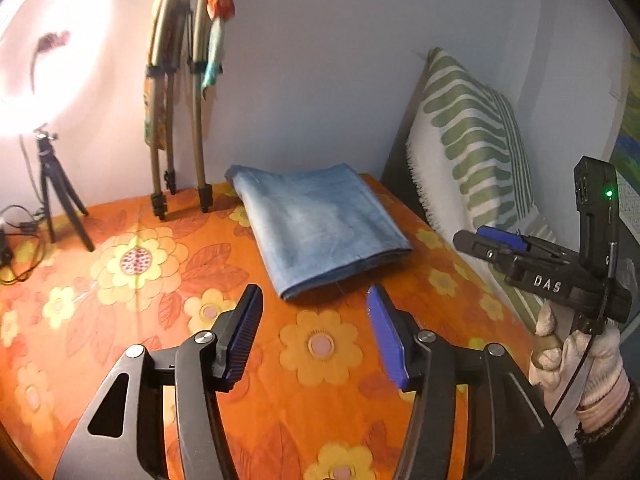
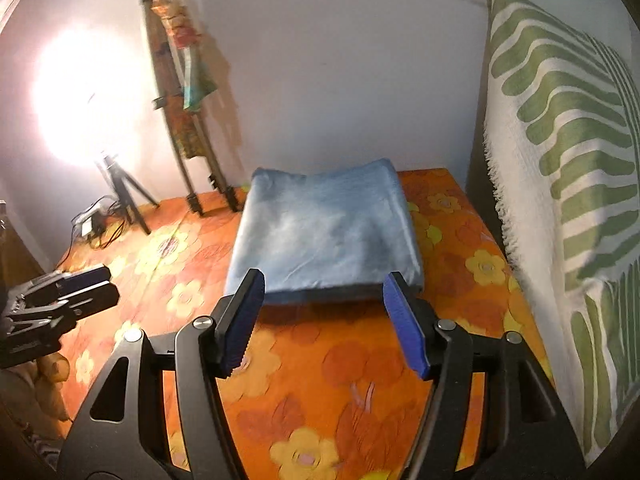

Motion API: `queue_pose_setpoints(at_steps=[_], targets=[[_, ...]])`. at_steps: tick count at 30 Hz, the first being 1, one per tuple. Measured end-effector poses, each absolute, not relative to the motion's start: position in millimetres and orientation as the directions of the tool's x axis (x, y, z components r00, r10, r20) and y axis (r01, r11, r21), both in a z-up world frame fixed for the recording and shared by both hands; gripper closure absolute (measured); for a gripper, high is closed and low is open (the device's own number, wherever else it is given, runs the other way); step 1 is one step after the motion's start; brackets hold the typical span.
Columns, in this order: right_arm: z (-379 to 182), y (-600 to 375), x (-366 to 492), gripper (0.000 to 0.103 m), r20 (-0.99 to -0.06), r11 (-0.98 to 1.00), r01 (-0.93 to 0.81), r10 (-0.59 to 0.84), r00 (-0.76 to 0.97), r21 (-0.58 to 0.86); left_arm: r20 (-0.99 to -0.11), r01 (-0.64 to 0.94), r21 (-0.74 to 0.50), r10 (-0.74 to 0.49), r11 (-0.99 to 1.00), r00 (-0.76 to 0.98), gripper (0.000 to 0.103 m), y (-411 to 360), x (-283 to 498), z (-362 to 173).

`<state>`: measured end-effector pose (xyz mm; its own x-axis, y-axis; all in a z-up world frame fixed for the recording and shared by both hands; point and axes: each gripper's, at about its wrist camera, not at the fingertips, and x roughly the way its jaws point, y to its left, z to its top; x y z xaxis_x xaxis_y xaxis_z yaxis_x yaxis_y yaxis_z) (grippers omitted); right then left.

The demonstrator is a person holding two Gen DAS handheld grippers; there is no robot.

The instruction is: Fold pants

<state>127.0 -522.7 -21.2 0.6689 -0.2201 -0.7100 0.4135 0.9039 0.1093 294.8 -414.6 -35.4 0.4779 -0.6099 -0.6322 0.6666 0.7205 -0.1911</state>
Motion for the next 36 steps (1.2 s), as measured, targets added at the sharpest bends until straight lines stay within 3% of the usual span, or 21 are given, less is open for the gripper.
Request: queue_pose_setpoints(at_steps=[3,14,20,36], targets=[[-12,-500,109,0.025,-0.696,0.911,0.403,-0.232,0.680,0.090,-0.614,0.661,-0.198,-0.617,0.724,0.492,0.037,-401,275,-27],[-3,-439,59,0.010,-0.667,0.914,0.401,-0.259,0.698,0.064,-0.575,0.670,-0.175,-0.627,0.721,0.525,0.022,-374,224,-25],[-14,-416,51,0.001,-0.661,0.911,0.411,-0.297,0.689,0.019,-0.583,0.663,-0.188,-0.626,0.725,0.519,0.022,-365,220,-35],[-35,-410,48,0.000,-0.656,0.886,0.463,-0.361,0.663,-0.021,-0.669,0.608,-0.120,-0.517,0.785,0.534,0.022,-356,218,-70]])
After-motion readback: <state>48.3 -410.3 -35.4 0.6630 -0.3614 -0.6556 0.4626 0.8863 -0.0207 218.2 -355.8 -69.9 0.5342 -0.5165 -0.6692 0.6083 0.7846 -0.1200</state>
